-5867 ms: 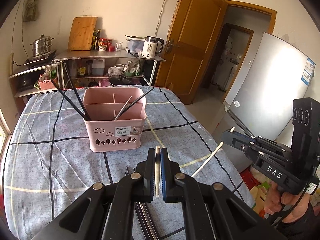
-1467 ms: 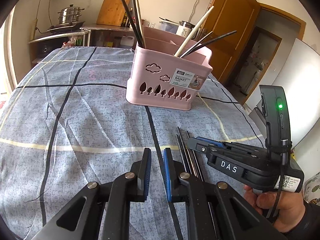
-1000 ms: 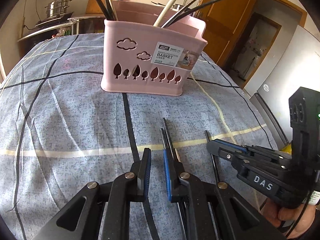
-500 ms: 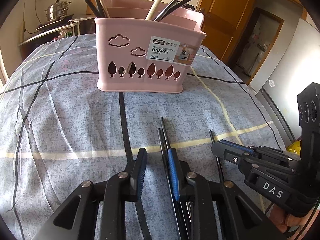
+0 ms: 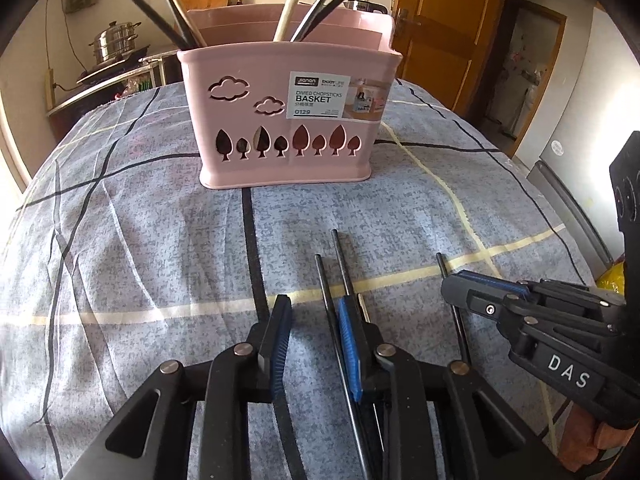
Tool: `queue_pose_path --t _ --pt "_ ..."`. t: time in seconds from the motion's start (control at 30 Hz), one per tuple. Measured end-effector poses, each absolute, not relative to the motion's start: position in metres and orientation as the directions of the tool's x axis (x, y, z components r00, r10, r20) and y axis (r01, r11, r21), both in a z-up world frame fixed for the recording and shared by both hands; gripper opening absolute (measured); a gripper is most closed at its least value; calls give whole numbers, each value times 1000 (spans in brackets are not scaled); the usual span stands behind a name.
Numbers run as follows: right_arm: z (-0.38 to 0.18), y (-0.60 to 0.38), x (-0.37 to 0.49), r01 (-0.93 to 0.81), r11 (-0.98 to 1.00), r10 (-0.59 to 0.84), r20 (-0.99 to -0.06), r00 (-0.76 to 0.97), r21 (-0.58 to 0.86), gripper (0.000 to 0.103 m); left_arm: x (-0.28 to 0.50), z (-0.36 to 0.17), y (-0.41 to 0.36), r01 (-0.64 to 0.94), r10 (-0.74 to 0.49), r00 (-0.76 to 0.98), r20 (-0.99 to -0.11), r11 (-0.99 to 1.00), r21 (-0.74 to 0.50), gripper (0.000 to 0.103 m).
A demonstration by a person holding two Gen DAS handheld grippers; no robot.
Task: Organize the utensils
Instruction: 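Grasp a black chopstick with the left tool while the right tool grasps another black chopstick, then lift the black chopsticks and carry them over the pink basket with both tools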
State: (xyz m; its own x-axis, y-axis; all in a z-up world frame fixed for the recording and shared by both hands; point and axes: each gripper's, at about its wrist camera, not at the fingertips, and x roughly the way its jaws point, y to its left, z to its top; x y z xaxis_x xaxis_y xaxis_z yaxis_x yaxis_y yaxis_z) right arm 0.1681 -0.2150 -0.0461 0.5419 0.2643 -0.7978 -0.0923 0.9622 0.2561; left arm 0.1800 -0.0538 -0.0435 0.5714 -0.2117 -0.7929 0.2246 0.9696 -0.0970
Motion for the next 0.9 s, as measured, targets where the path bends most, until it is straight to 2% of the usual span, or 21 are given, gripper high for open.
queue_pose_path --t 0.1,0.53,0.83,0.9 --pt "-46 -217 167 -91 962 263 -799 540 256 6 181 -43 -50 216 -194 566 -801 973 -83 9" --pt "-41 -225 173 -49 969 235 -838 492 244 6 184 -40 4 147 -207 496 -843 977 -154 7" --pt "-40 -211 181 -59 988 154 -870 468 143 7 201 -40 -13 177 -153 493 -857 981 -73 10" --pt "-40 -210 183 -64 988 151 -870 469 137 7 201 -39 -16 181 -143 494 -858 982 -59 7"
